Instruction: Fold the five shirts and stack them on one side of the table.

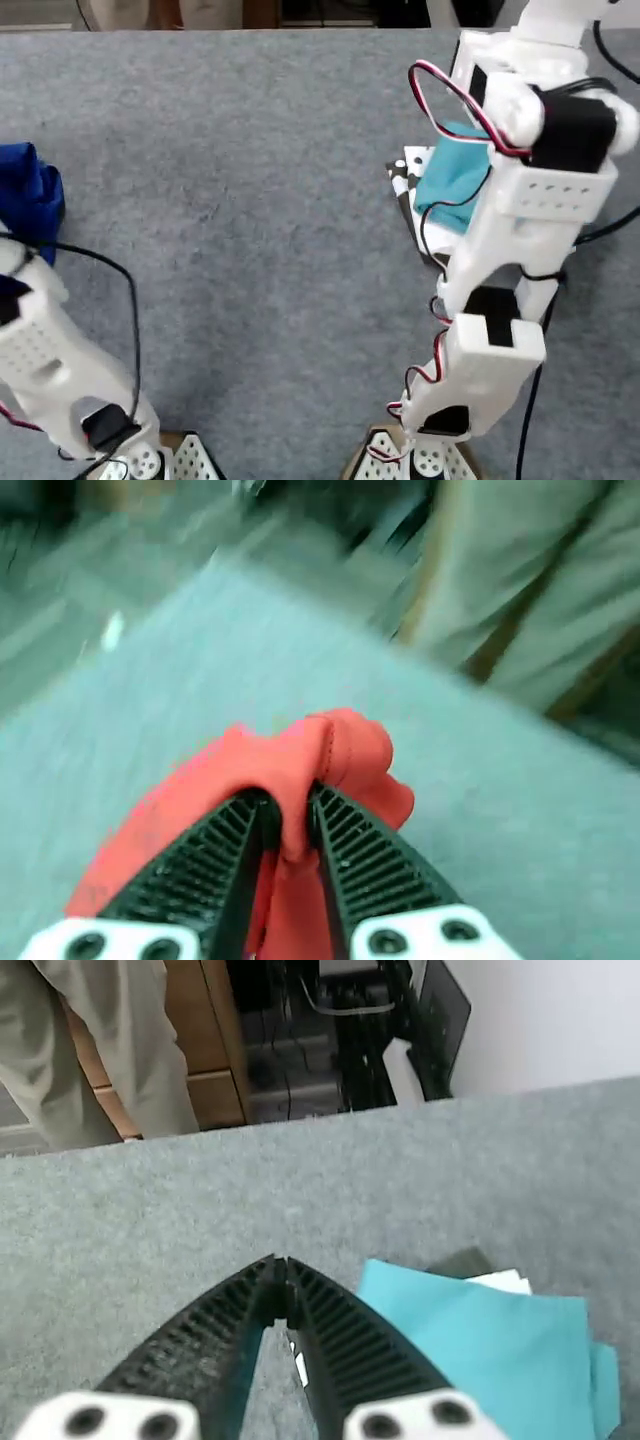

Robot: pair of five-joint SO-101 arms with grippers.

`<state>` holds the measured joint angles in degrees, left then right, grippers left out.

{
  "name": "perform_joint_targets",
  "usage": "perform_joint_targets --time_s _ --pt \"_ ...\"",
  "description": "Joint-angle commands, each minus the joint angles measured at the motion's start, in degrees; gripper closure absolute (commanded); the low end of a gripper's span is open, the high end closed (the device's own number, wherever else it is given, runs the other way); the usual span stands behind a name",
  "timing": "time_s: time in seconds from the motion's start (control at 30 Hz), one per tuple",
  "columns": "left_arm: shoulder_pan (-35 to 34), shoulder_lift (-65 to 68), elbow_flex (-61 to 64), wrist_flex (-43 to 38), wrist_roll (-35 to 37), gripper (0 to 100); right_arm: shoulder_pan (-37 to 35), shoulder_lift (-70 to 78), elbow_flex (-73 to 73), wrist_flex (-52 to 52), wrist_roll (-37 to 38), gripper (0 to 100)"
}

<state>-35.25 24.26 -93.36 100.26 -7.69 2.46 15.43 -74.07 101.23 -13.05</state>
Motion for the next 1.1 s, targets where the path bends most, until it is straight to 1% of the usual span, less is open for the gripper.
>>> perform_joint_targets --time_s 0.0,0.1,0.13,0.2,0.33,0.4,0.47,0.53,0.6,0.63,0.73,0.77,0.83,0.87,0.93,1.0,1.07 --pt "8.35 -12.7 3.34 0.79 0.53 98 -0.48 -3.91 -2.15 1.14 0.62 99.5" --pt "15.12 -23.34 15.74 0.79 0.26 98 -0.66 -5.14 -2.07 1.14 1.23 99.3" --pt "18.2 -27.3 21.01 0.79 0.44 98 -0.75 -5.41 -1.54 1.14 2.73 99.3" --pt "26.37 -35.65 33.58 0.79 0.44 98 -0.75 -6.29 1.1 1.14 5.8 99.3" --pt "46.68 -51.21 62.07 0.62 0.18 98 -0.75 -9.01 9.98 1.14 8.97 99.2" --pt "55.65 -57.19 77.36 0.53 0.09 98 -0.75 -10.86 14.9 1.14 10.64 99.2" --pt "62.68 -60.62 90.99 0.44 0.0 97 -0.92 -12.35 20.35 1.05 11.69 98.7" --pt "67.08 -62.02 101.54 0.44 -1.85 90 -2.24 -13.05 25.54 0.97 11.34 94.2" --pt "67.69 -63.08 107.87 0.53 -2.64 82 -3.65 -13.41 31.25 0.97 11.52 85.9" --pt "67.69 -63.52 109.54 0.53 -2.2 80 -5.05 -13.41 33.8 0.97 11.6 81.4" --pt "67.69 -65.1 110.68 0.53 -1.14 80 -9.45 -13.23 41.54 0.88 11.69 69.8" --pt "67.69 -65.71 110.59 0.53 -1.14 80 -10.95 -13.23 43.91 0.7 11.69 67.7" --pt "66.99 -67.3 110.59 0.53 -1.05 80 -13.76 -13.23 48.4 -1.49 11.6 67.1" --pt "65.14 -68.44 110.59 0.53 -0.88 80 -14.99 -13.23 50.42 -3.08 11.6 67.7" --pt "58.81 -71.25 110.59 0.53 0.53 80 -17.45 -13.14 54.37 -6.15 11.6 69.3" --pt "49.58 -74.42 110.68 0.53 0.44 80 -20.26 -13.14 58.86 -8.97 11.6 71.2" --pt "38.42 -77.41 110.95 0.53 0.44 80 -23.34 -12.53 63.52 -12.31 11.52 73.5"
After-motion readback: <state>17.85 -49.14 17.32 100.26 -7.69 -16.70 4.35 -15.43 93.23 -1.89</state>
